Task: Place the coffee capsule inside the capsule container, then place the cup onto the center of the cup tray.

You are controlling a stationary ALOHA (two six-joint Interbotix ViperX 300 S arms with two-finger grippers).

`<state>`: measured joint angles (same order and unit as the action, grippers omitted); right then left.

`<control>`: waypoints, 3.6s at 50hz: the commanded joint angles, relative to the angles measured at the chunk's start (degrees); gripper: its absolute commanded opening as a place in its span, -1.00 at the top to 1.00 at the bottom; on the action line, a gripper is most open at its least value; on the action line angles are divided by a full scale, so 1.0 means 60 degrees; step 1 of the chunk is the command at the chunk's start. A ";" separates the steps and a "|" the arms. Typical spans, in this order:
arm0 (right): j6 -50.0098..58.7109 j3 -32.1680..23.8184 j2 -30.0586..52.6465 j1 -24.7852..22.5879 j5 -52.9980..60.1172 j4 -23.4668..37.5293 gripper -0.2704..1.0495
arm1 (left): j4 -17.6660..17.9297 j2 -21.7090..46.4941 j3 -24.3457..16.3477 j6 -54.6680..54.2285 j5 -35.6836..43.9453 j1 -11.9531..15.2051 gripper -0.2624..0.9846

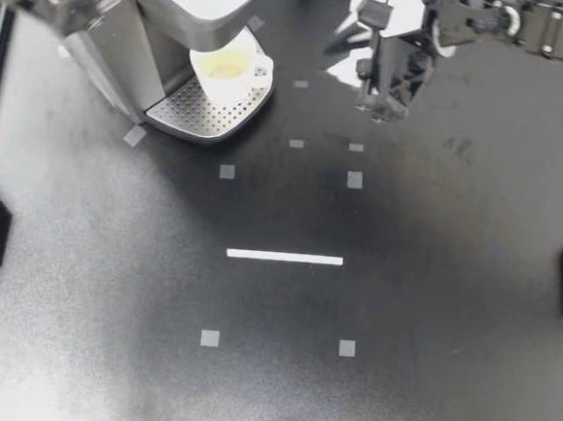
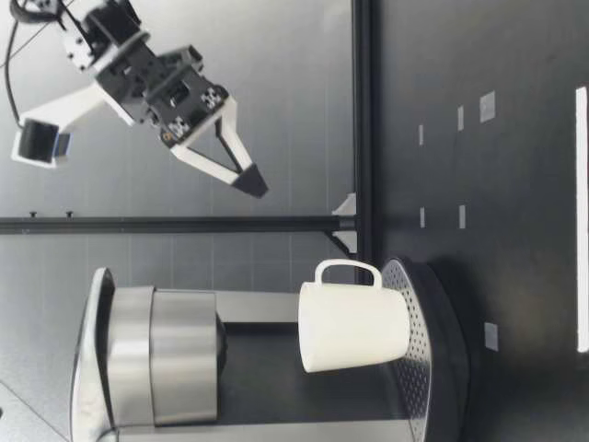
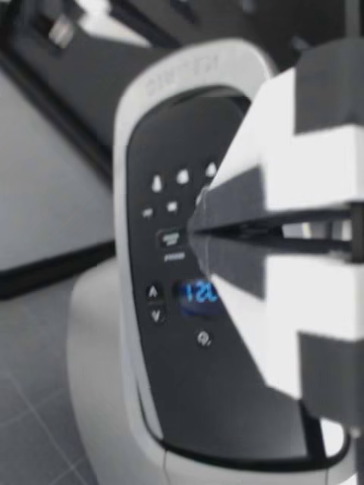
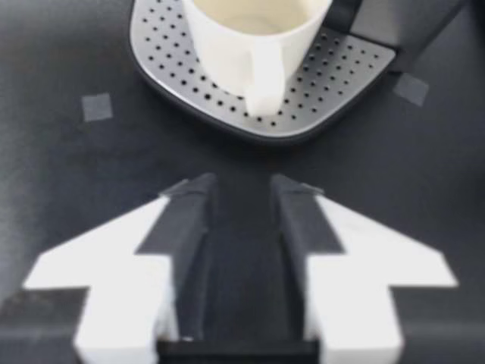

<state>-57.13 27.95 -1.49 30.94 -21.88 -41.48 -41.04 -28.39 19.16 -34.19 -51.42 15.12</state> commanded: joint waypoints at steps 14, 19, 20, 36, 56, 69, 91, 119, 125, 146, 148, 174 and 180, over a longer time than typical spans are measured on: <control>-0.0103 0.0073 -0.0366 0.0044 0.0234 -0.0205 0.12 | 0.3384 0.1406 -0.2183 0.3428 -0.0879 0.1245 0.47; -0.0132 0.0161 -0.0396 0.0044 0.0234 -0.0234 0.12 | 0.3501 0.1611 -0.2271 0.3618 -0.0835 0.1494 0.47; -0.0132 0.0176 -0.0396 0.0044 0.0234 -0.0234 0.12 | 0.3501 0.1626 -0.2271 0.3618 -0.0835 0.1553 0.47; -0.0176 0.0278 -0.0454 0.0044 0.0234 -0.0234 0.12 | 0.3530 0.1963 -0.2212 0.3750 -0.0879 0.1978 0.47; -0.0176 0.0366 -0.0410 0.0044 0.0234 -0.0234 0.12 | 0.3530 0.2256 -0.2124 0.3809 -0.0908 0.2109 0.47; -0.0161 0.0439 -0.0425 0.0044 0.0249 -0.0234 0.12 | 0.3618 0.2271 -0.1699 0.3779 -0.0908 0.2139 0.47; -0.0146 0.0439 -0.0454 0.0044 0.0322 -0.0264 0.12 | 0.3809 0.2271 -0.1992 0.3911 -0.0688 0.2139 0.47; -0.0176 0.0439 -0.0381 0.0044 0.0425 -0.0293 0.12 | 0.3853 0.2593 -0.2563 0.4028 -0.0791 0.1509 0.47; -0.0176 0.0454 -0.0410 0.0044 0.0425 -0.0293 0.12 | 0.3823 0.2651 -0.2607 0.4072 -0.0776 0.1509 0.47; -0.0176 0.0527 -0.0469 0.0044 0.0410 -0.0293 0.12 | 0.3677 0.2651 -0.2520 0.4072 -0.0952 0.1523 0.47; -0.0176 0.0542 -0.0454 0.0044 0.0410 -0.0293 0.12 | 0.3677 0.2681 -0.2520 0.4072 -0.0996 0.1523 0.47; -0.0190 0.0645 -0.0454 0.0044 0.0425 -0.0293 0.12 | 0.3691 0.3164 -0.2227 0.4014 -0.1465 0.1523 0.47; -0.0190 0.0645 -0.0469 0.0044 0.0469 -0.0293 0.12 | 0.3691 0.3062 -0.2446 0.4058 -0.1348 0.1523 0.47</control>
<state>-58.27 32.43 -2.29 30.94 -19.60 -43.07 -19.16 -10.72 4.92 -9.93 -58.97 23.99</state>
